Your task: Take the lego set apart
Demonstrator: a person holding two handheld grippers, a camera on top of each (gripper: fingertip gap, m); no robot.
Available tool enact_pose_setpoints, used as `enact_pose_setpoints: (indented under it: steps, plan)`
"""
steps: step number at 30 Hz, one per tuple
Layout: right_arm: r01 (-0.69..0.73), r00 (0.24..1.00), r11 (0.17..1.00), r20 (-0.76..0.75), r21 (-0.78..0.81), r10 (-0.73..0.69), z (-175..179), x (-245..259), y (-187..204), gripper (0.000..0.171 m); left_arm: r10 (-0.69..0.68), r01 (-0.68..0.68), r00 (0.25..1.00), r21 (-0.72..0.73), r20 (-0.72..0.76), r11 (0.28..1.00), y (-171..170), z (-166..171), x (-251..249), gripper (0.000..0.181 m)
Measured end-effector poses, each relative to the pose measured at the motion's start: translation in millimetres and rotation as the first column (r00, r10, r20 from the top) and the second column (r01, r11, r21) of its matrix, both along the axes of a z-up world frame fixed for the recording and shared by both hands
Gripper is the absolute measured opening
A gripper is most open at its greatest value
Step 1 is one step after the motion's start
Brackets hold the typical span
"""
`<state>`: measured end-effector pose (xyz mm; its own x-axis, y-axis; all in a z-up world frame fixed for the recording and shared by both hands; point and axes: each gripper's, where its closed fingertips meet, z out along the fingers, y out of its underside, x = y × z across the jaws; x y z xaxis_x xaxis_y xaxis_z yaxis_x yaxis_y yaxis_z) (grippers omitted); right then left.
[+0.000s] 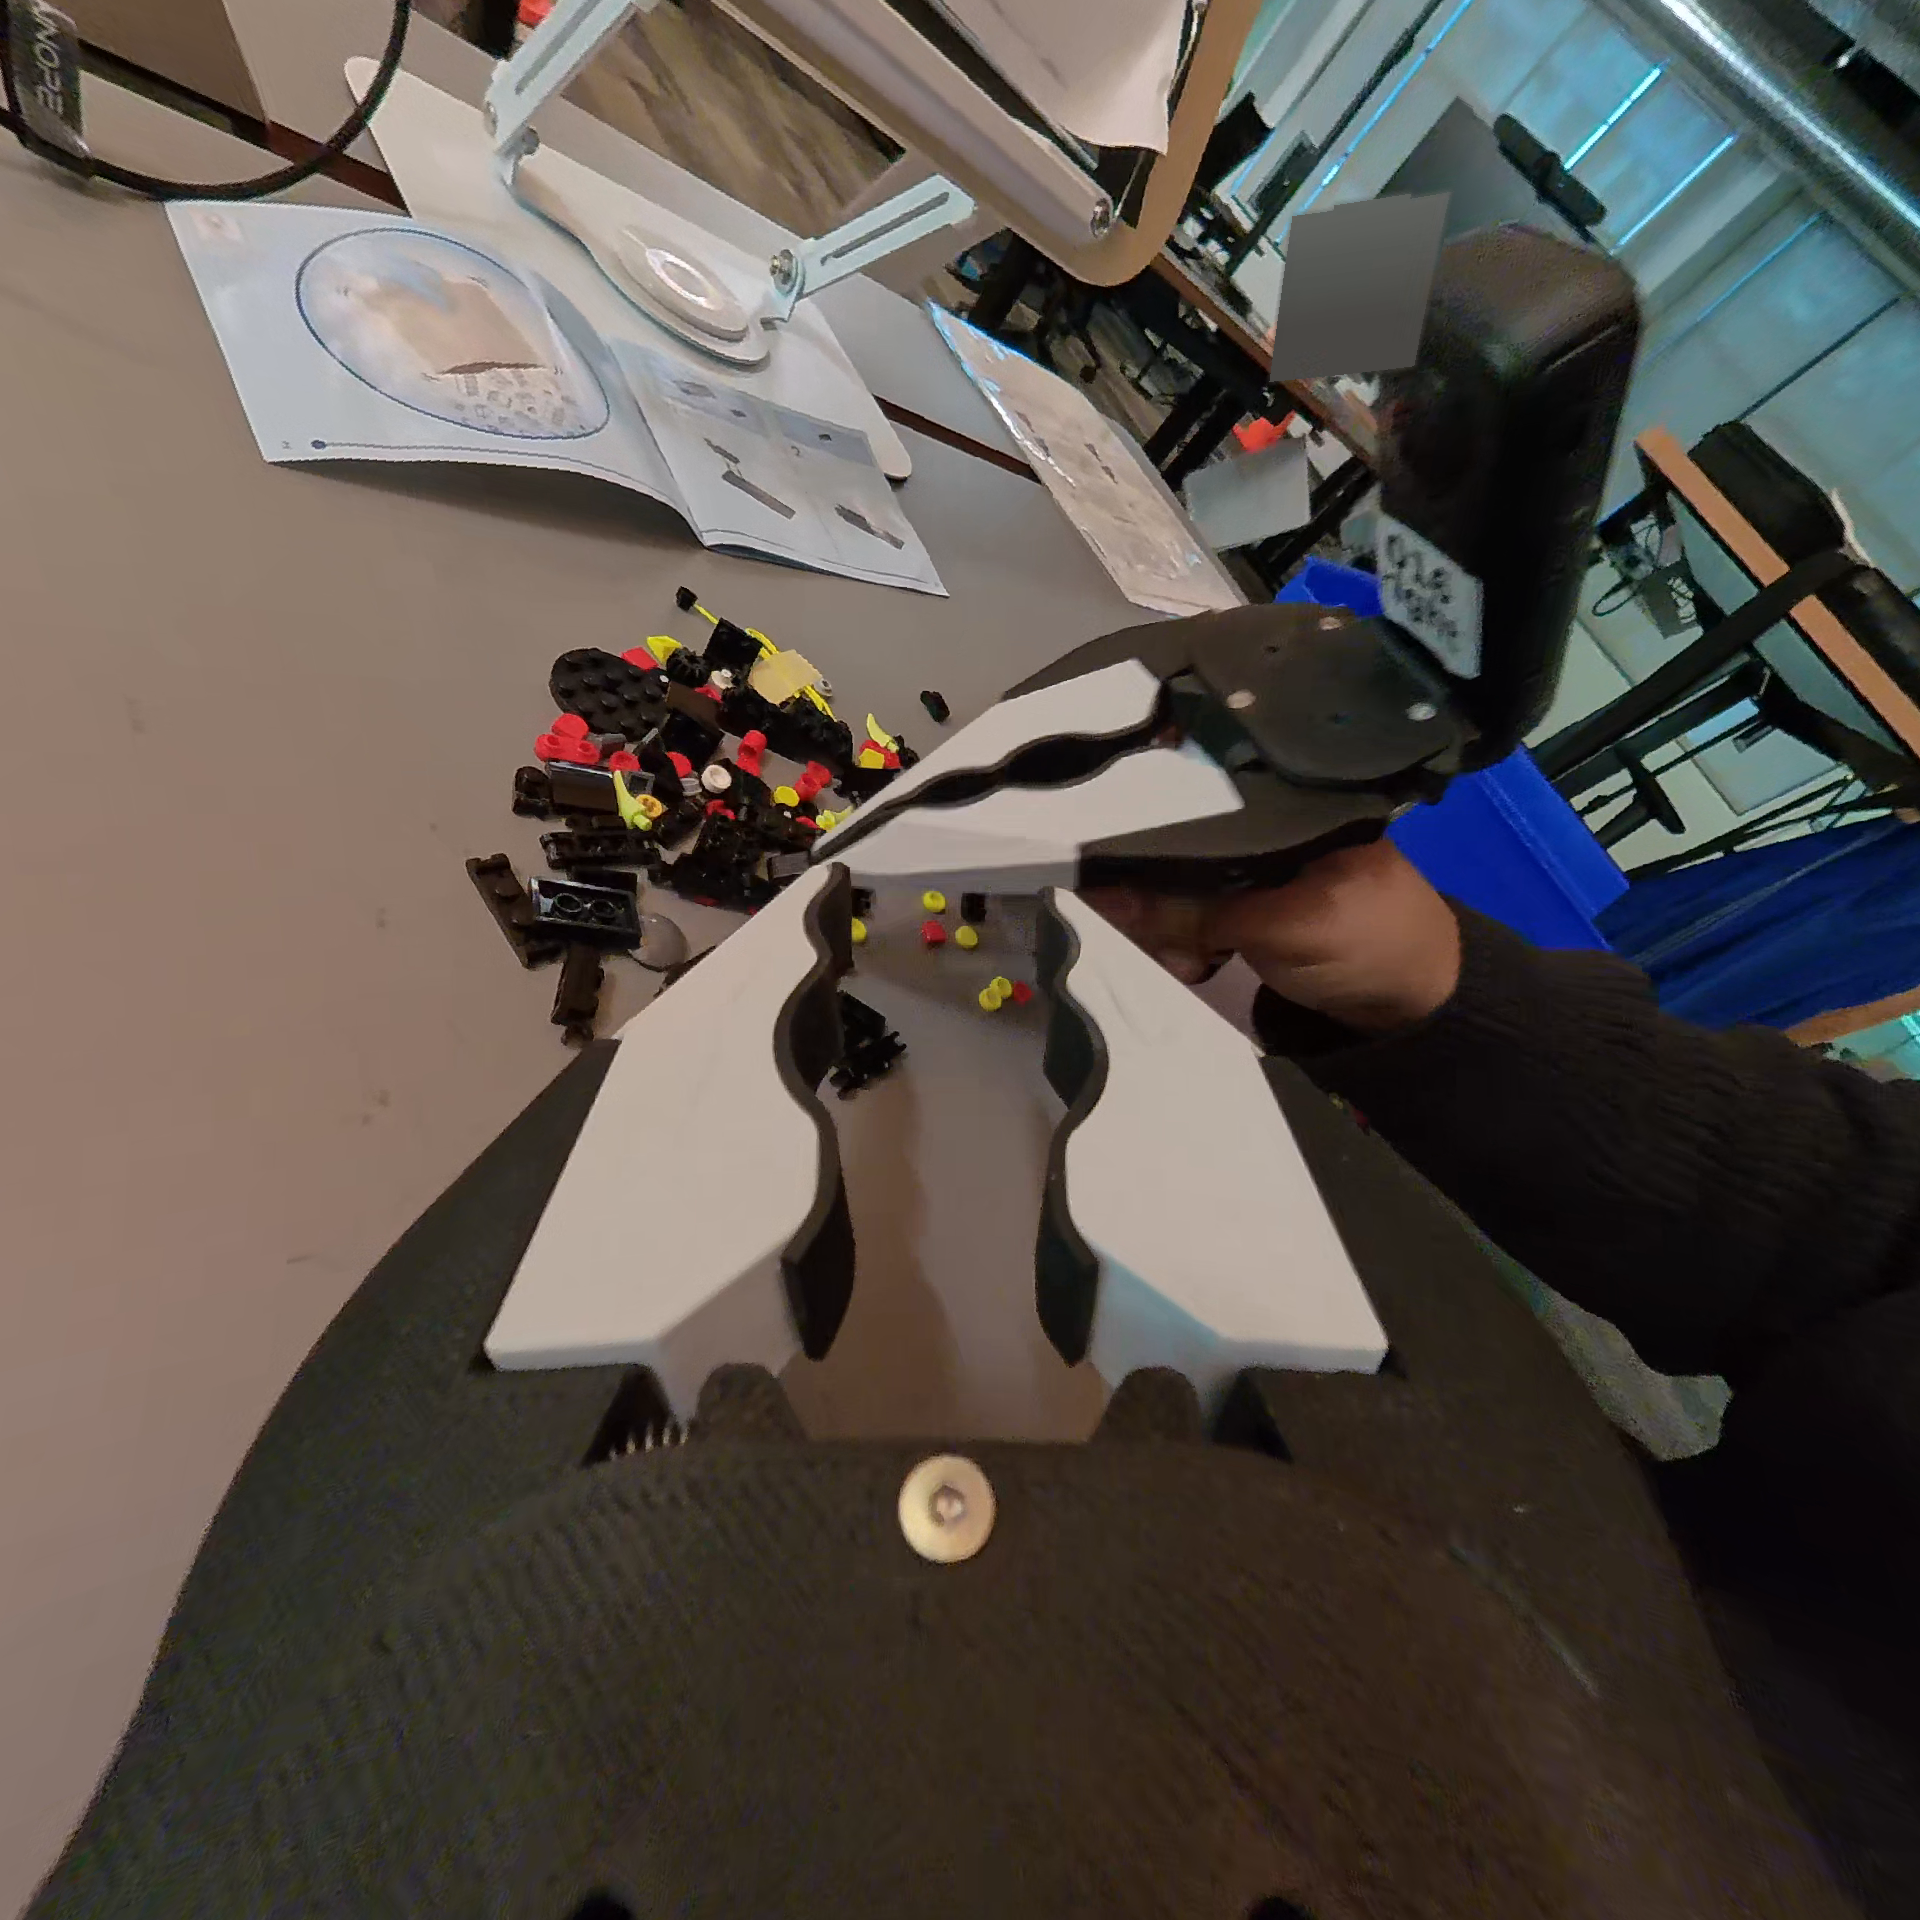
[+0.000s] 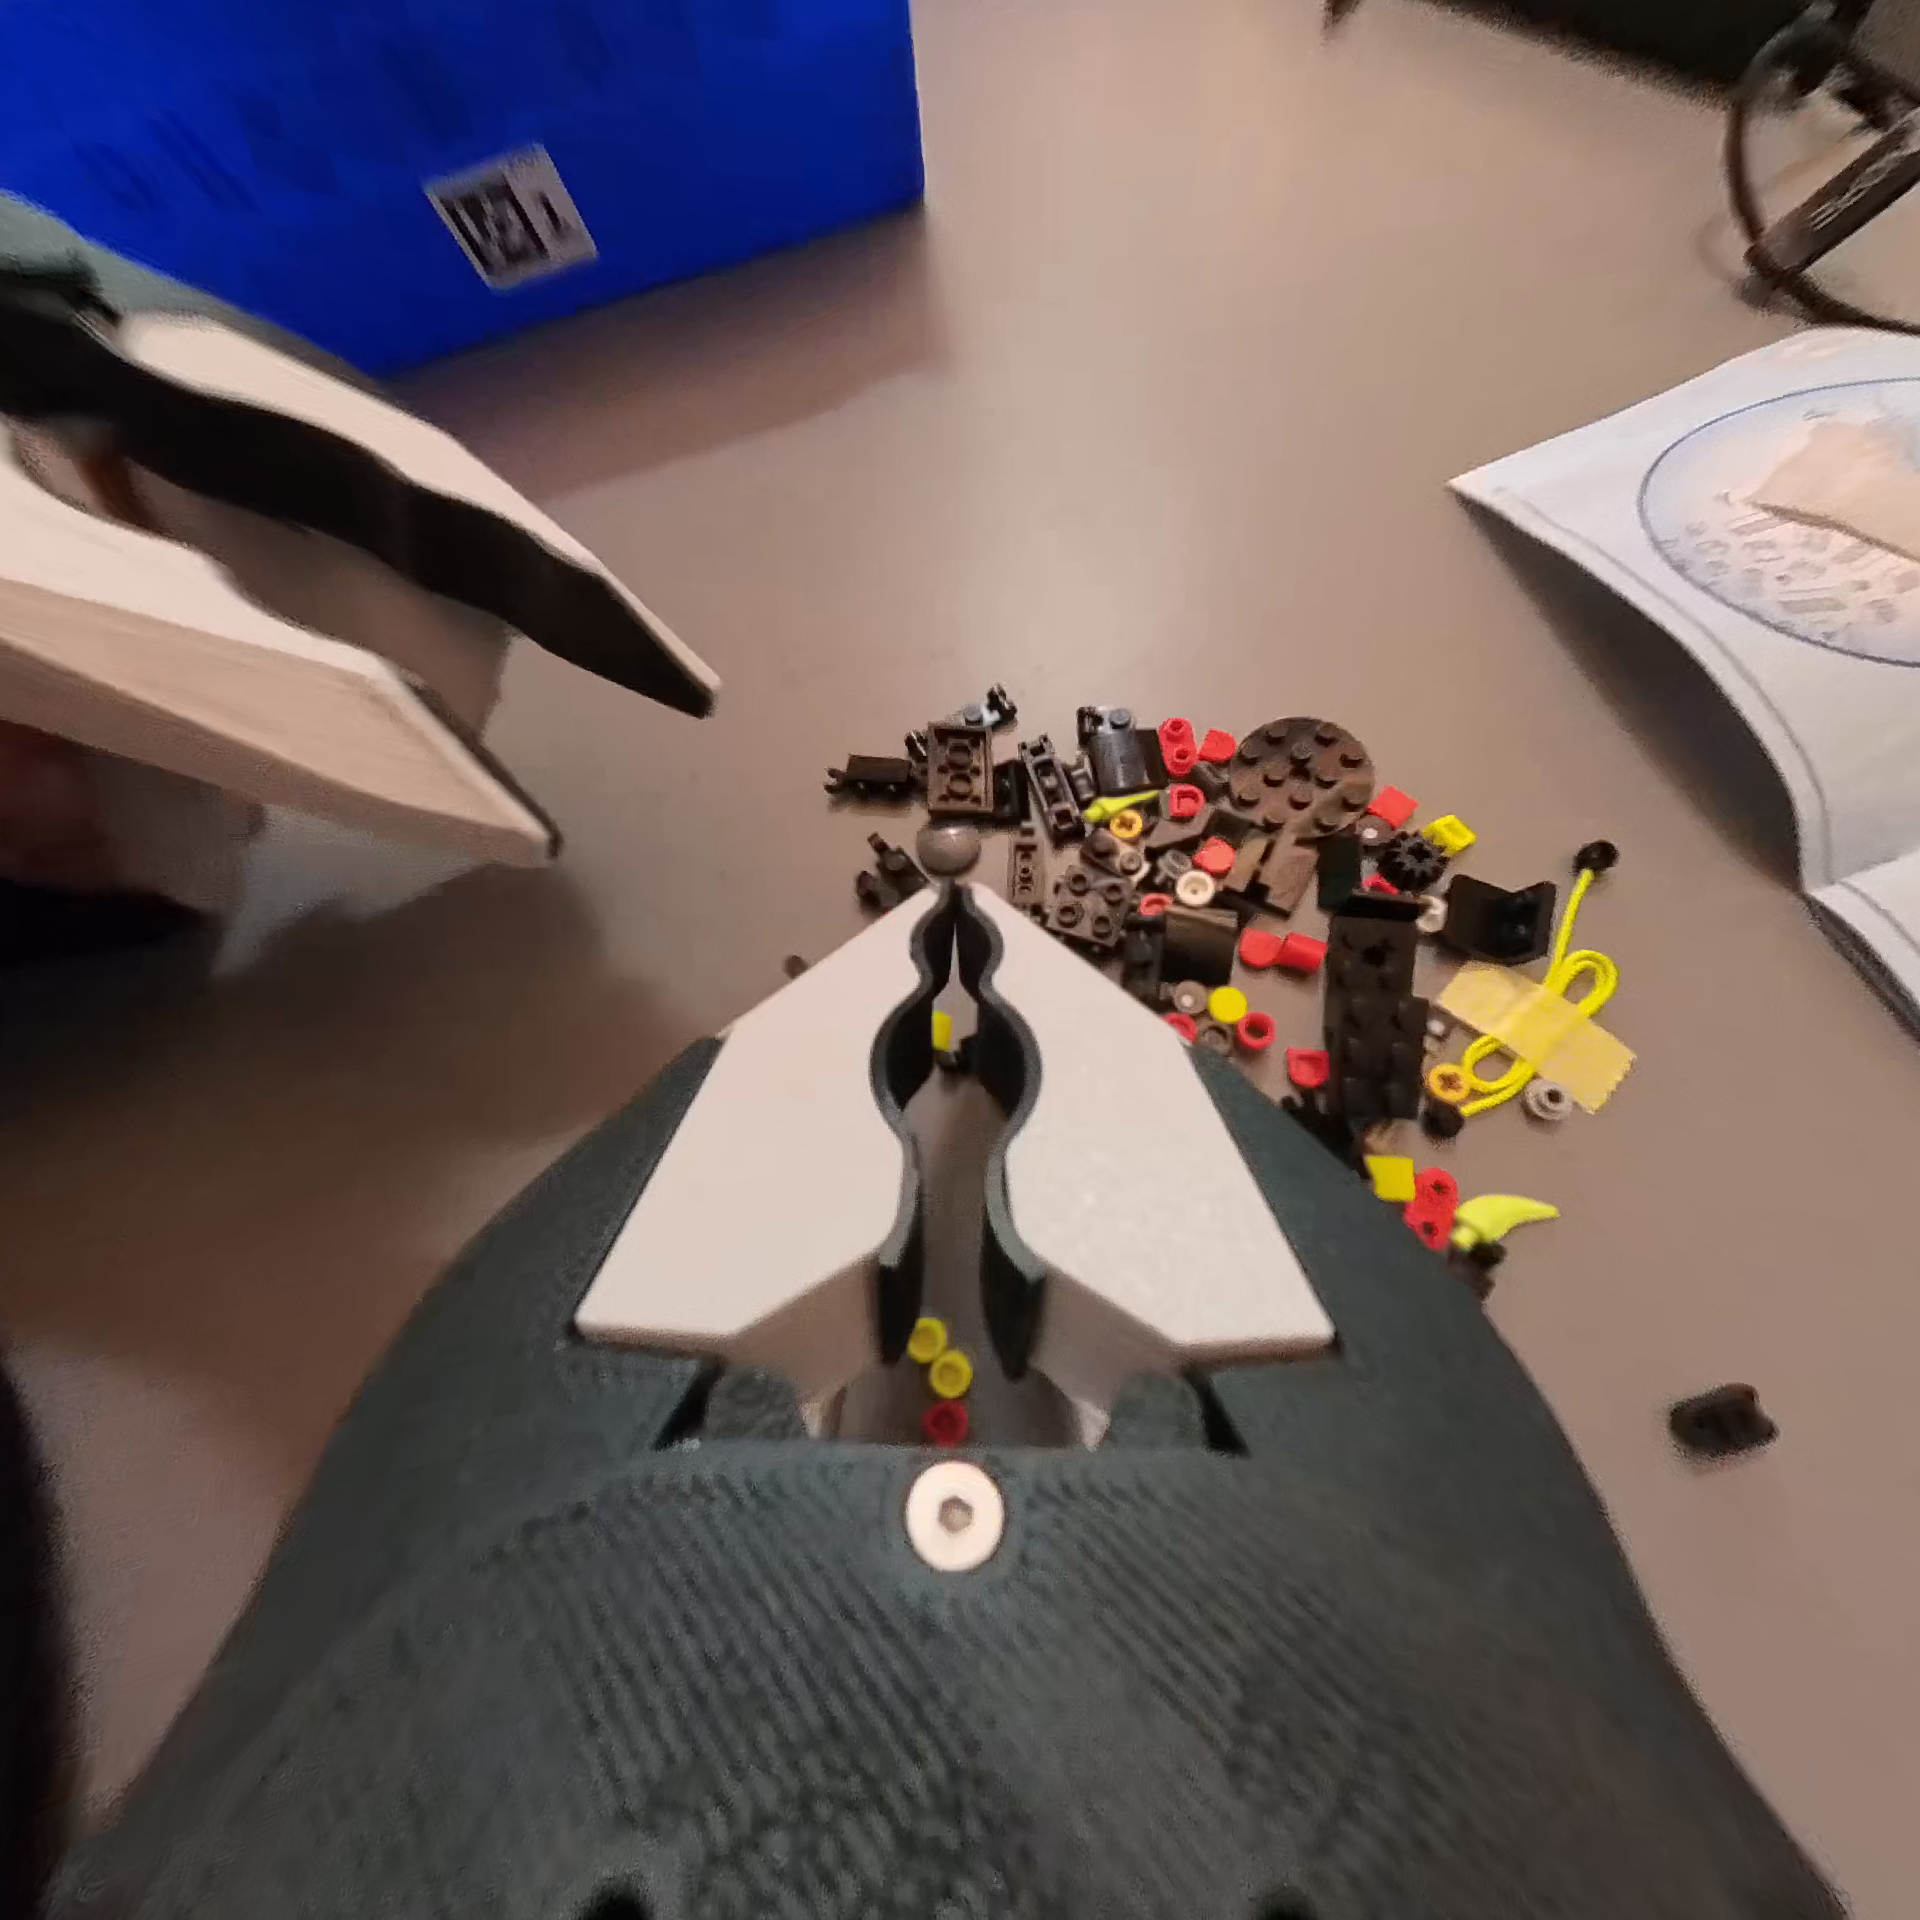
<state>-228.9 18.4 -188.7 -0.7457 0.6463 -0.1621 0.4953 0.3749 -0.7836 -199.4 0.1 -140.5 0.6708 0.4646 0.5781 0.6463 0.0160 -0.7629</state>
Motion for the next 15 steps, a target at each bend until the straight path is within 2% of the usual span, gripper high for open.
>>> enact_pose_setpoints:
  steps: [4,5,7,12,15]
  plan:
    - [0.068,0.998,0.994,0.006,-0.084,-0.067,16.4,4.3,19.4,0.000,-0.010,0.010,1.000,-0.016,-0.005,1.000,3.3,-3.5,2.1,0.032]
    - [0.073,0.997,0.995,0.005,-0.065,-0.073,12.9,4.0,22.4,0.000,-0.015,0.014,1.000,-0.019,-0.005,1.000,4.7,-4.6,2.9,0.032]
    - [0.065,0.998,0.998,0.016,-0.006,-0.065,-0.3,3.4,20.7,0.010,-0.026,0.026,1.000,-0.030,-0.007,0.999,7.8,-6.9,4.9,0.032]
    - [0.030,0.999,0.988,0.022,0.150,-0.034,-33.8,-4.7,7.3,0.017,-0.028,0.026,0.999,-0.049,-0.032,0.998,8.4,-6.8,6.2,0.030]
    - [0.006,1.000,0.984,0.013,0.177,-0.009,-35.4,-4.5,3.2,0.007,-0.024,0.022,0.999,-0.043,-0.040,0.999,7.0,-5.2,5.3,0.030]
